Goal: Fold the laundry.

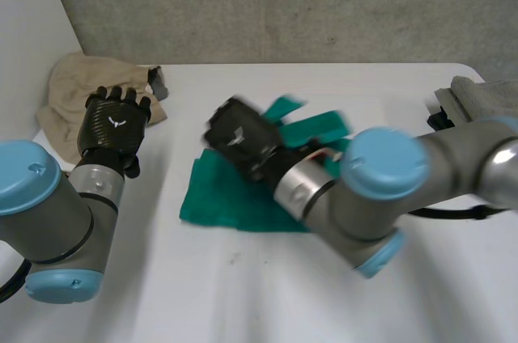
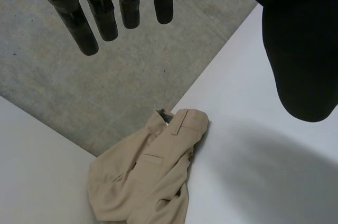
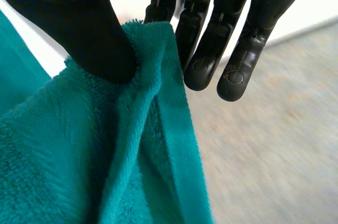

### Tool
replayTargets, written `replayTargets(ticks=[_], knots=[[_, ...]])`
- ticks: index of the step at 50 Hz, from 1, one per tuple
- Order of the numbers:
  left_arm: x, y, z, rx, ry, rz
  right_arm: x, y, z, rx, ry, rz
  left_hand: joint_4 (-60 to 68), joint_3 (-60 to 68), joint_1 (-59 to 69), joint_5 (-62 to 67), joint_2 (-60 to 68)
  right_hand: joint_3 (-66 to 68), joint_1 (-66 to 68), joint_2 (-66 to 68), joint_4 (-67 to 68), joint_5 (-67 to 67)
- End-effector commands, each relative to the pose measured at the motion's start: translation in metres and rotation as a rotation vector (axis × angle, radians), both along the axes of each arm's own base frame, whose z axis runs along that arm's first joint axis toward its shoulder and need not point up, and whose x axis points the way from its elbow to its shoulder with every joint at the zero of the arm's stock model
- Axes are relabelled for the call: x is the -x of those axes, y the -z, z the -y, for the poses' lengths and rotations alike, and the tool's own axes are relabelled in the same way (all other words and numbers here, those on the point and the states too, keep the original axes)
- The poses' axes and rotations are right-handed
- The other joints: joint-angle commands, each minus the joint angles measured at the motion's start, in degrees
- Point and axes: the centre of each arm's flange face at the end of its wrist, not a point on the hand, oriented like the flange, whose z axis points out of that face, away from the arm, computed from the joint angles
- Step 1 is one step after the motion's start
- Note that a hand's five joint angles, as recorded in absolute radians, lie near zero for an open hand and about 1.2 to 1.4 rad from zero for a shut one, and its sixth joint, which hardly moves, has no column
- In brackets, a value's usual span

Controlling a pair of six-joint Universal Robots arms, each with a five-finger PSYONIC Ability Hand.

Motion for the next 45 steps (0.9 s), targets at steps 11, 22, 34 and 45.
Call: replayTargets(ticks=[11,22,34,45], knots=[[0.005,-0.001,0.0,0.007,0.015,-0.003,0.011,-0.006,0.008,-0.303,0.156,0.159,-1.66,-2.1,-1.44,-2.67,-1.71,-57.84,-46.44,-57.62,-58.25,-56.76],[0.057,-0.009,-0.029,0.037,0.231,-0.04,0.105,0.002,0.031,-0.666,0.512,0.144,0.9,0.45,1.12,-0.11,0.85,-57.84,-46.44,-57.62,-58.25,-56.76],[0.094,0.033,-0.022,-0.12,0.333,-0.055,0.124,0.032,0.012,-0.718,0.57,0.035,18.38,17.93,18.6,17.37,18.33,-43.8,-32.41,-43.58,-44.21,-42.72],[0.086,0.057,-0.016,-0.32,0.264,-0.01,0.127,0.035,0.012,-0.72,0.595,0.03,18.91,18.46,19.13,17.9,18.86,-42.62,-31.22,-42.4,-43.02,-41.54]])
